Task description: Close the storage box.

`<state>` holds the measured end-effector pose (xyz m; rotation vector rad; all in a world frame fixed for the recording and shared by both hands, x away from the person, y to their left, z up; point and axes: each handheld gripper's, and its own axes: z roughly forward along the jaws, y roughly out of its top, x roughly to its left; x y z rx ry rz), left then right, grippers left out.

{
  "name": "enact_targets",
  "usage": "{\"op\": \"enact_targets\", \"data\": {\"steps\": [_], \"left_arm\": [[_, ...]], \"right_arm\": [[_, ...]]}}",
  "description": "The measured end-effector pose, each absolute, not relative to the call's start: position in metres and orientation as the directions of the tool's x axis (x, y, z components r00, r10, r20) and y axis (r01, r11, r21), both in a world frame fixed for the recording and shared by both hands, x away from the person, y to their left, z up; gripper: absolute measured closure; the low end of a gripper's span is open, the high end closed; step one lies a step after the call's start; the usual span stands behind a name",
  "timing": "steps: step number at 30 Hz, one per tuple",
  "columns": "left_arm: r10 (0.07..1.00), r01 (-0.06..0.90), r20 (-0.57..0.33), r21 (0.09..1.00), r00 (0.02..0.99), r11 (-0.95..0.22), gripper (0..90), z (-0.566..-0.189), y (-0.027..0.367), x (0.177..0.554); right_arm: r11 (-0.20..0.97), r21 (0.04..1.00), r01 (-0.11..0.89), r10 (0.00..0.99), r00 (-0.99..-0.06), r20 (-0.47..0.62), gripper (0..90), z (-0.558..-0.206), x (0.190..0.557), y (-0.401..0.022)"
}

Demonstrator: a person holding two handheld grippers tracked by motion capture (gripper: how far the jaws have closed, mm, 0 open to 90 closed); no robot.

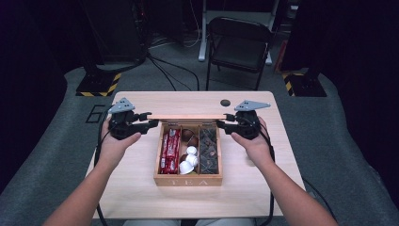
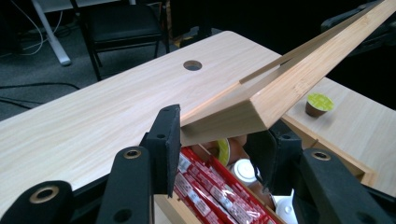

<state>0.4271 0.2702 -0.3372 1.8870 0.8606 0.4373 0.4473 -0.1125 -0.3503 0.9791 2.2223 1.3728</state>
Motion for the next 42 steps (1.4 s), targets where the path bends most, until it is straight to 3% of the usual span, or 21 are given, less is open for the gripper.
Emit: {"op": "enact_targets", "data": {"steps": [11, 42], "left_arm": [[0.722, 0.384, -0.078, 0.883, 0.687, -0.27, 53.6, -0.357, 0.271, 0.405], [0.708, 0.393, -0.076, 0.87, 0.702, -0.297, 52.2, -0.406, 0.273, 0.356]], "right_arm": [[0.326, 0.883, 0.338, 0.688, -0.726, 0.023, 54.8, -0.352, 0.418, -0.114], [0.369, 0.863, 0.345, 0.675, -0.738, 0.006, 53.2, -0.407, 0.374, -0.117]]}}
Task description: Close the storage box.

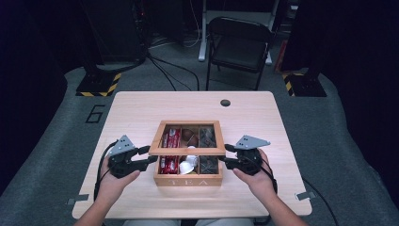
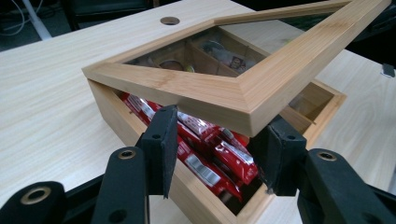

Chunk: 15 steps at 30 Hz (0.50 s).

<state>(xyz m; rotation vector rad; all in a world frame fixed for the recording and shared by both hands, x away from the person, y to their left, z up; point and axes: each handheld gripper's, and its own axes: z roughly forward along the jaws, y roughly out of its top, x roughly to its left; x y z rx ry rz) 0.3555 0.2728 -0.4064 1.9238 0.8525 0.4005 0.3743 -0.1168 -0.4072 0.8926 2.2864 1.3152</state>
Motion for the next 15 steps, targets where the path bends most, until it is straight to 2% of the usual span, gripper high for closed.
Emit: {"op": "enact_targets", "data": {"steps": [15], "left_arm": [[0.704, 0.424, -0.102, 0.855, 0.703, -0.299, 51.8, -0.433, 0.271, 0.345]], "right_arm": [[0.384, 0.859, 0.339, 0.672, -0.741, -0.008, 51.3, -0.432, 0.358, -0.116]]}}
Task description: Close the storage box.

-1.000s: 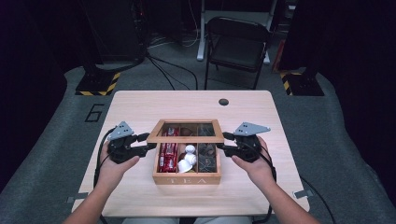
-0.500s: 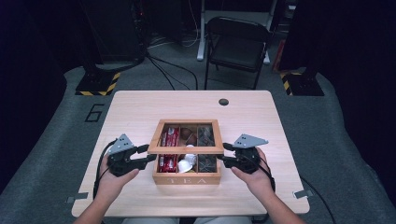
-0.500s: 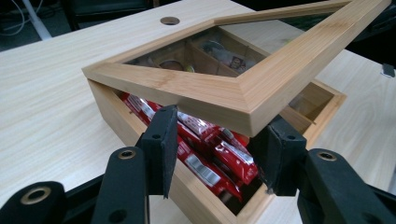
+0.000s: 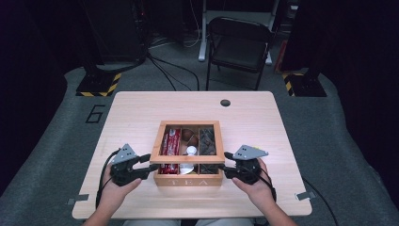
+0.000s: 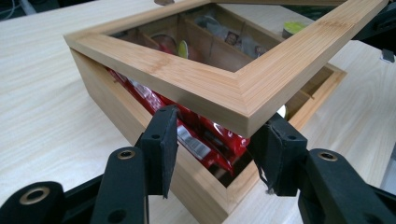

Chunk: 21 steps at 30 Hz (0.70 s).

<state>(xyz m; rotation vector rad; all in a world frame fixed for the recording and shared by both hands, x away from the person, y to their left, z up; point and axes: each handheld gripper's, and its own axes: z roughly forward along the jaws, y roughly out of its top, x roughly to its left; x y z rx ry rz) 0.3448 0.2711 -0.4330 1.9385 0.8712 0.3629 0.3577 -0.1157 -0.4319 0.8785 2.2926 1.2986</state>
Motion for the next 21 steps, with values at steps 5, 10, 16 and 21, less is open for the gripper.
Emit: {"op": "enact_targets", "data": {"steps": [5, 10, 16, 21], "left_arm": [[0.696, 0.421, -0.093, 0.85, 0.712, -0.317, 51.8, -0.442, 0.27, 0.342], [0.694, 0.42, -0.084, 0.845, 0.715, -0.33, 51.7, -0.446, 0.269, 0.339], [0.696, 0.433, -0.099, 0.841, 0.711, -0.323, 51.8, -0.453, 0.27, 0.337], [0.679, 0.44, -0.105, 0.831, 0.726, -0.342, 51.7, -0.456, 0.27, 0.335]], "right_arm": [[0.405, 0.85, 0.336, 0.667, -0.744, -0.023, 51.3, -0.44, 0.353, -0.114], [0.394, 0.854, 0.339, 0.665, -0.747, -0.01, 51.3, -0.447, 0.351, -0.113], [0.399, 0.847, 0.351, 0.661, -0.75, -0.001, 51.3, -0.454, 0.349, -0.112], [0.406, 0.836, 0.369, 0.657, -0.754, 0.014, 51.2, -0.459, 0.348, -0.111]]}}
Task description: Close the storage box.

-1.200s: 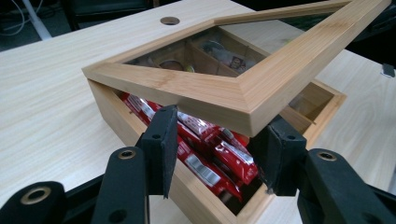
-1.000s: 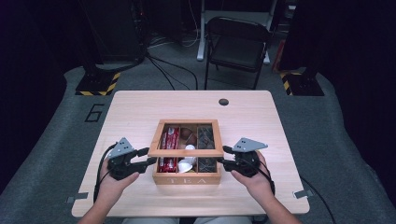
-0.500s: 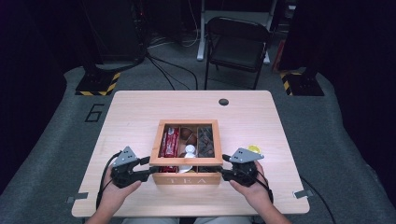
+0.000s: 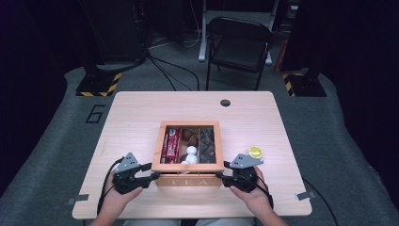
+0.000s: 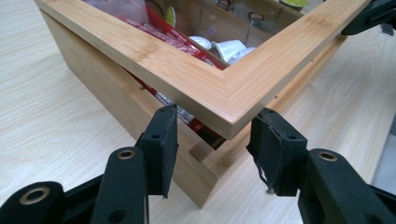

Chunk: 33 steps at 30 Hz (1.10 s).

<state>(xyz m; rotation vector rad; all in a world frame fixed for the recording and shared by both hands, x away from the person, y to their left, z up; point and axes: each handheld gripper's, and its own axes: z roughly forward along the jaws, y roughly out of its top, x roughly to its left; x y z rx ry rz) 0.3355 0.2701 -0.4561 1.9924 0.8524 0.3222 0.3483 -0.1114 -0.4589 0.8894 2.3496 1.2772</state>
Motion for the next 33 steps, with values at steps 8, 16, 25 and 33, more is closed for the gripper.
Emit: {"op": "enact_targets", "data": {"steps": [8, 16, 25, 33], "left_arm": [[0.684, 0.466, -0.104, 0.804, 0.722, -0.369, 51.9, -0.464, 0.269, 0.331], [0.693, 0.47, -0.123, 0.815, 0.71, -0.337, 52.5, -0.462, 0.272, 0.331], [0.696, 0.476, -0.125, 0.813, 0.707, -0.337, 51.5, -0.463, 0.275, 0.332], [0.718, 0.485, -0.14, 0.821, 0.682, -0.301, 44.9, -0.454, 0.28, 0.334]], "right_arm": [[0.441, 0.806, 0.395, 0.64, -0.768, 0.027, 49.9, -0.466, 0.346, -0.112], [0.463, 0.781, 0.419, 0.646, -0.763, 0.027, 48.4, -0.47, 0.344, -0.111], [0.415, 0.798, 0.438, 0.649, -0.757, 0.078, 48.6, -0.467, 0.342, -0.118], [0.405, 0.81, 0.425, 0.648, -0.758, 0.075, 44.8, -0.458, 0.34, -0.12]]}}
